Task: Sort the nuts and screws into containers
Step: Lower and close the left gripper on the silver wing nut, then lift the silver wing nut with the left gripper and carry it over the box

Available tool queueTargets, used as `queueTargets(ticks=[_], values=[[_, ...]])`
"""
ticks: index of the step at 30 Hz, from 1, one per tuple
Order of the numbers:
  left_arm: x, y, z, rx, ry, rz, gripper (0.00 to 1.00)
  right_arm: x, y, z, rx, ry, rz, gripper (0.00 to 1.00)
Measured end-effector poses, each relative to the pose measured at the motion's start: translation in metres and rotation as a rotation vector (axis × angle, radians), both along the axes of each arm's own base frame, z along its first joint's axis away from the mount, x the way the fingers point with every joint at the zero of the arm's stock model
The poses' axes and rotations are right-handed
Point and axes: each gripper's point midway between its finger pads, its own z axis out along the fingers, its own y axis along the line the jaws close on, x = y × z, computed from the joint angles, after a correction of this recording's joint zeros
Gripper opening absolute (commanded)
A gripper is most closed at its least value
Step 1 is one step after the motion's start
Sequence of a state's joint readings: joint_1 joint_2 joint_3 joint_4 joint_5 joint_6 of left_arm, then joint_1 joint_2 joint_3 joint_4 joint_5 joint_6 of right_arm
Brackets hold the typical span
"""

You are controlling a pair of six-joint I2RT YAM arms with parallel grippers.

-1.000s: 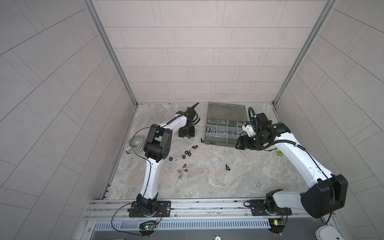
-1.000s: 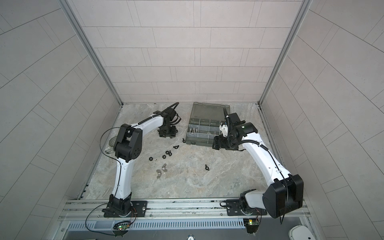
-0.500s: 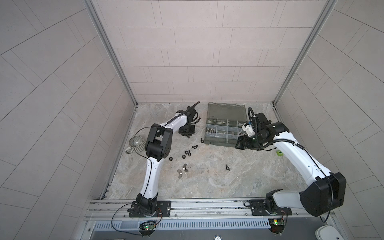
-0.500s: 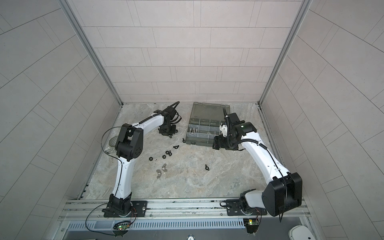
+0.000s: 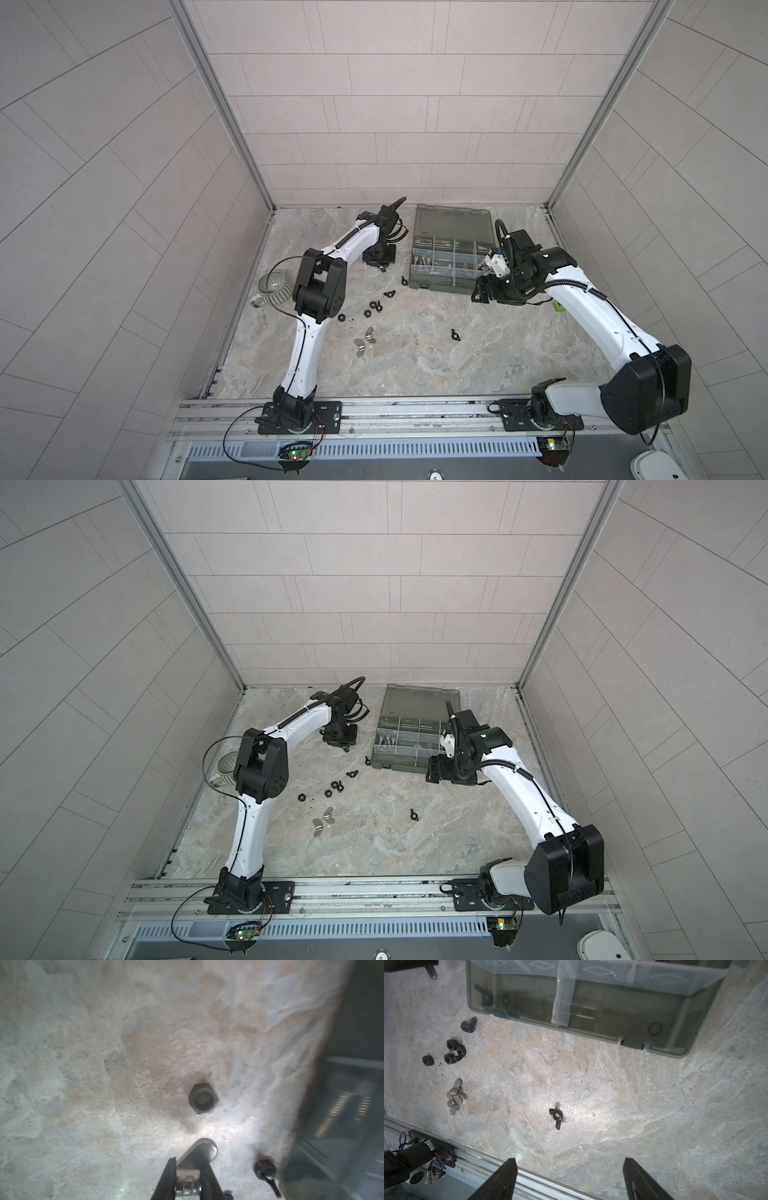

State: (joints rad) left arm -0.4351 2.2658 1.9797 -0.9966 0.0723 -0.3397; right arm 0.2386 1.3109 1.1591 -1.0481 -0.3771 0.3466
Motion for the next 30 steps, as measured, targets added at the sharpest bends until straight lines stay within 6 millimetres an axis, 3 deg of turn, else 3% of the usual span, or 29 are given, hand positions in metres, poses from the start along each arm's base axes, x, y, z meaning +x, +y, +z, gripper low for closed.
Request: queueTargets(ticks=[7,10,21,30], values=[[0.011,-0.059,0.062,-0.083,-0.13,-0.091,0.17,-0.011,-0.008,0.006,0.009,-0.037,-0.041,0.82],[0.012,-0.089,0.077,-0.127,-0.168,-0.131,0.17,-0.013,-0.014,0.009,0.0,-0.062,-0.068,0.82],[-0.021,-0.168,0.072,-0.224,-0.152,-0.241,0.19,-0.009,-0.028,0.029,0.008,-0.164,-0.135,0.82],[-0.029,-0.217,0.07,-0.381,-0.155,-0.261,0.2,-0.017,-0.031,0.041,0.02,-0.206,-0.153,0.82]])
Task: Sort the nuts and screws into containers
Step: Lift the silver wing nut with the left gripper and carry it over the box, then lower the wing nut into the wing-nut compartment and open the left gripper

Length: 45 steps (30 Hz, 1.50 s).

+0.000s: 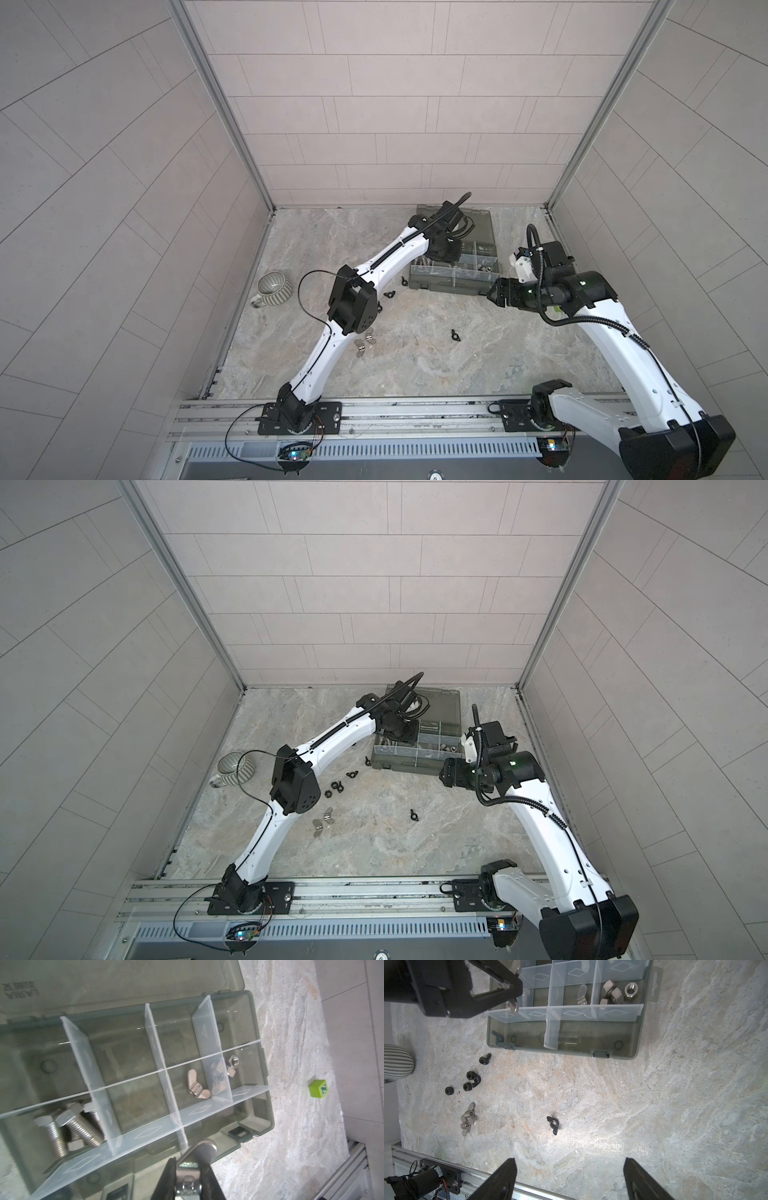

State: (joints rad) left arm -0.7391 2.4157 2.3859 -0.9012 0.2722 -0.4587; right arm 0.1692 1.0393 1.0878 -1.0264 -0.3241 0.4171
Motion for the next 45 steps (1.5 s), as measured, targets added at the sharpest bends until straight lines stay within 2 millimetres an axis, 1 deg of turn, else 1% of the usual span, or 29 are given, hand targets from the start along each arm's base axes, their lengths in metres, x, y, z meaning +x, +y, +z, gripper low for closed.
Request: queueTargets(ticks=[8,12,17,18,19,21,24,27,31,33,34,36,37,40,41,43,45], values=[[0.009,-0.021,-0.026,-0.072,0.036,0.035,0.22,-0.016,-0.01,0.001,-0.043,0.018,-0.012,0.82],[0.014,-0.027,-0.031,-0.096,0.036,0.052,0.24,-0.02,-0.017,0.005,-0.07,0.021,-0.019,0.82],[0.017,-0.032,-0.033,-0.122,0.044,0.063,0.27,-0.025,-0.026,0.006,-0.102,0.028,-0.028,0.82],[0.017,-0.033,-0.033,-0.125,0.046,0.065,0.29,-0.026,-0.027,0.006,-0.109,0.032,-0.031,0.82],[0.017,-0.033,-0.033,-0.128,0.047,0.066,0.34,-0.026,-0.029,0.006,-0.115,0.035,-0.033,0.82],[0.017,-0.035,-0.032,-0.136,0.048,0.066,0.46,-0.028,-0.032,0.005,-0.125,0.041,-0.039,0.82],[0.017,-0.037,-0.03,-0.15,0.052,0.066,0.59,-0.029,-0.036,0.004,-0.134,0.047,-0.046,0.82],[0.017,-0.039,-0.028,-0.16,0.054,0.06,0.65,-0.03,-0.038,0.004,-0.137,0.046,-0.049,0.83],[0.016,-0.037,-0.023,-0.153,0.039,0.045,0.65,-0.03,-0.038,0.005,-0.137,0.039,-0.047,0.83],[0.015,-0.026,-0.014,-0.14,0.023,0.045,0.65,-0.029,-0.036,0.005,-0.13,0.034,-0.045,0.83],[0.012,-0.02,-0.01,-0.132,0.019,0.043,0.65,-0.028,-0.035,0.005,-0.124,0.03,-0.043,0.83],[0.004,-0.001,0.005,-0.116,0.011,0.052,0.65,-0.025,-0.031,0.001,-0.101,0.027,-0.037,0.83],[0.0,0.012,0.013,-0.11,0.007,0.062,0.65,-0.024,-0.029,-0.001,-0.09,0.026,-0.034,0.83],[-0.006,0.062,0.037,-0.094,-0.01,0.117,0.65,-0.019,-0.021,-0.01,-0.072,0.034,-0.02,0.83],[-0.007,0.084,0.043,-0.084,-0.016,0.147,0.65,-0.016,-0.016,-0.012,-0.068,0.037,-0.007,0.83],[-0.012,0.12,0.045,-0.055,-0.019,0.195,0.65,-0.01,-0.006,-0.016,-0.06,0.036,0.022,0.83],[-0.019,0.161,0.037,-0.006,-0.006,0.257,0.65,-0.002,0.006,-0.019,-0.049,0.033,0.052,0.83]])
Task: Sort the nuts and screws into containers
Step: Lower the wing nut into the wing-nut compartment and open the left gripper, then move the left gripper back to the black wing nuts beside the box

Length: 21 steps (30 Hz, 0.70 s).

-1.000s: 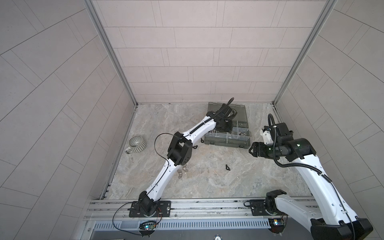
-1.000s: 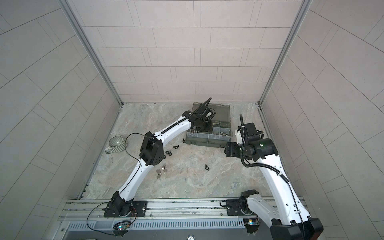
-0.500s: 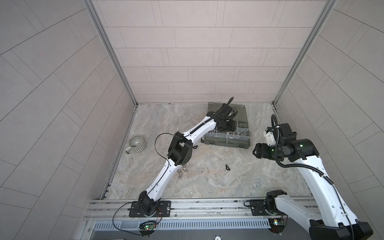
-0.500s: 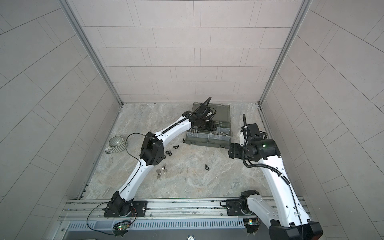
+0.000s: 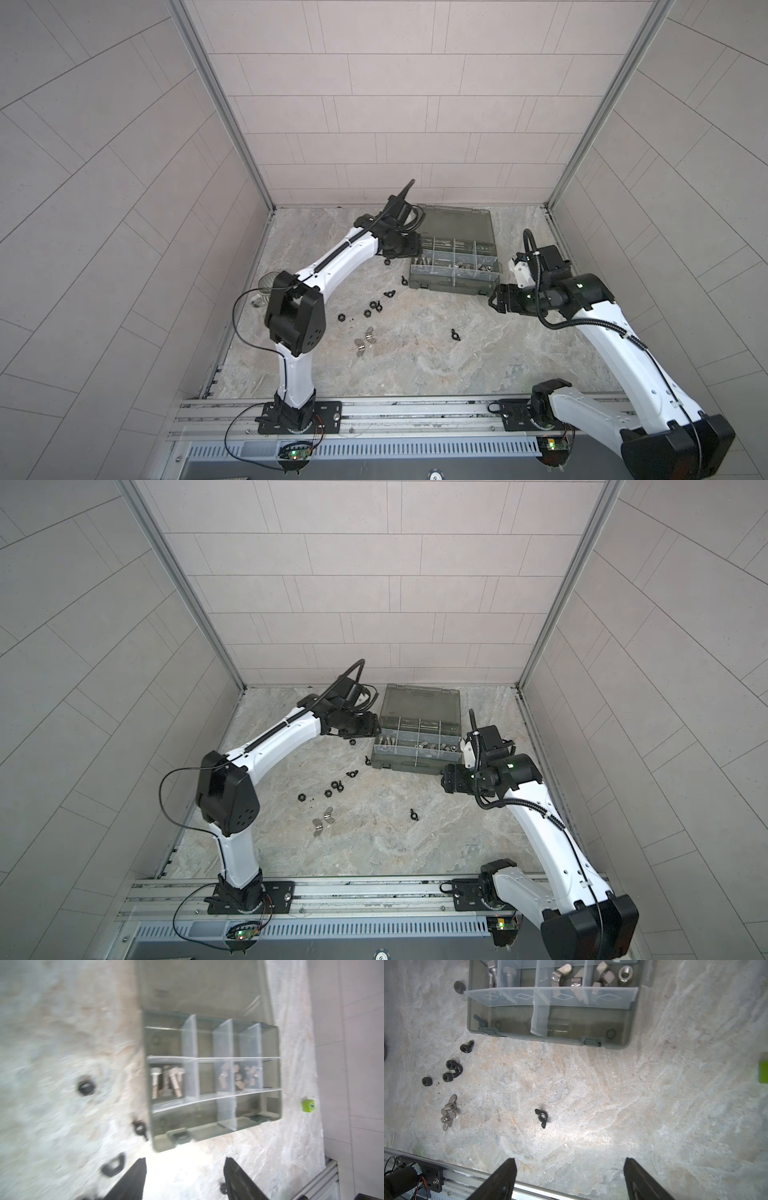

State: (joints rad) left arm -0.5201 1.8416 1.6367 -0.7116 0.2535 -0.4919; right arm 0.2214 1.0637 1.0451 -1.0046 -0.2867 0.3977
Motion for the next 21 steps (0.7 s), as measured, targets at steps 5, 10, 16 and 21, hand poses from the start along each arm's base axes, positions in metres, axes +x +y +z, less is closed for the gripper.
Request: queueTargets(ticks=[5,10,16,21], values=[[-0.046,0.056,-0.035,0.132,0.084,0.042,0.65,0.014,0.038,-0.011,0.018,0.005,0.09,0.82],[-0.089,0.082,-0.057,0.186,0.147,0.045,0.65,0.022,0.073,-0.026,0.013,0.059,0.167,0.82],[-0.105,0.085,-0.079,0.171,0.189,0.057,0.65,0.032,0.088,-0.03,0.023,0.089,0.19,0.82],[-0.091,0.074,-0.09,0.181,0.188,-0.008,0.65,0.032,0.088,-0.028,0.017,0.091,0.2,0.82]])
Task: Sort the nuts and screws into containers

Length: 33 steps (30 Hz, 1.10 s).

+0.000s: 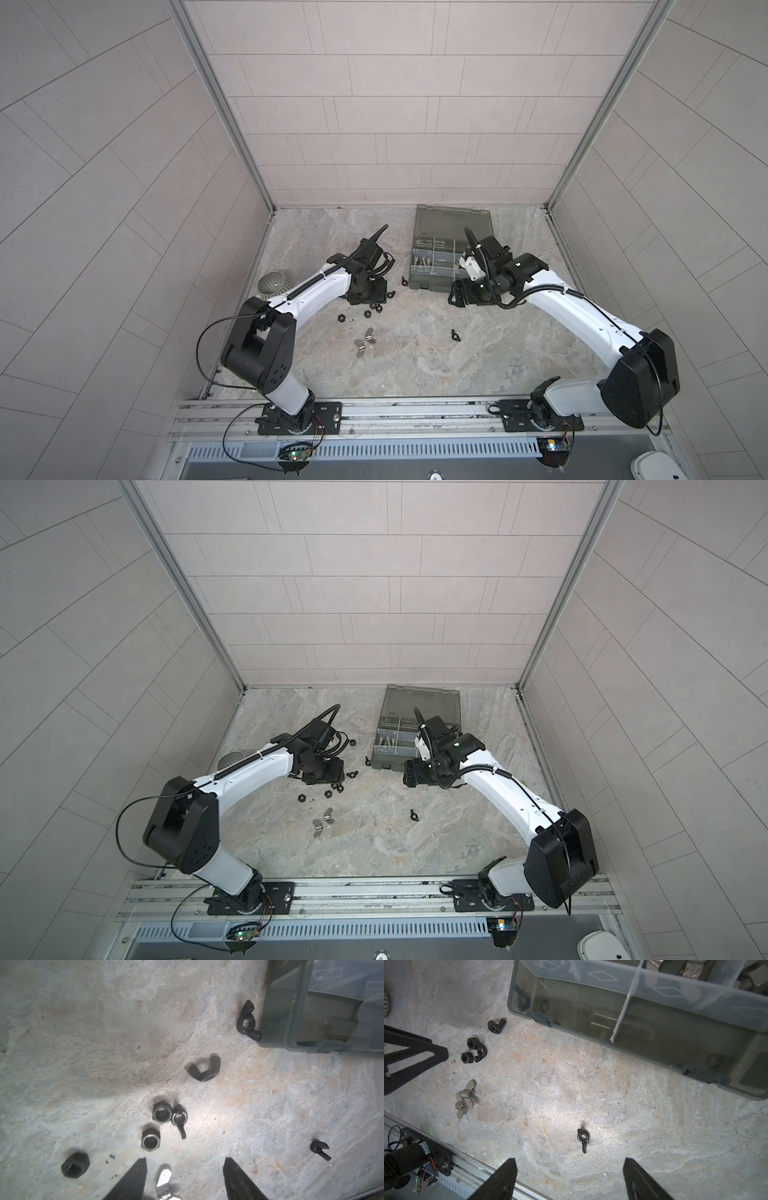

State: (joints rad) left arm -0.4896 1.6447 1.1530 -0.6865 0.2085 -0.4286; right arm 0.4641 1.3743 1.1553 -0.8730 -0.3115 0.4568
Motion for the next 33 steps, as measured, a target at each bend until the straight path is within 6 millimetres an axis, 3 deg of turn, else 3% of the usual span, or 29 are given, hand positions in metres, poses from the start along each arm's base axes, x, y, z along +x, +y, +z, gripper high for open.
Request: queueTargets(ticks=[5,16,22,33], values=[[0.024,-0.018,-0.015,0.049,-0.012,-0.143,0.65,-0.004,-0.003,0.0,-0.014,0.011,0.005,0.82],[0.046,-0.028,-0.033,0.119,-0.024,-0.342,0.62,-0.013,-0.037,0.02,-0.026,-0.06,-0.074,0.82],[0.047,-0.028,-0.046,0.14,-0.001,-0.385,0.59,-0.015,-0.05,0.02,-0.031,-0.055,-0.113,0.82],[0.041,-0.032,-0.057,0.152,0.022,-0.42,0.51,-0.012,-0.056,0.019,-0.031,-0.055,-0.12,0.82]])
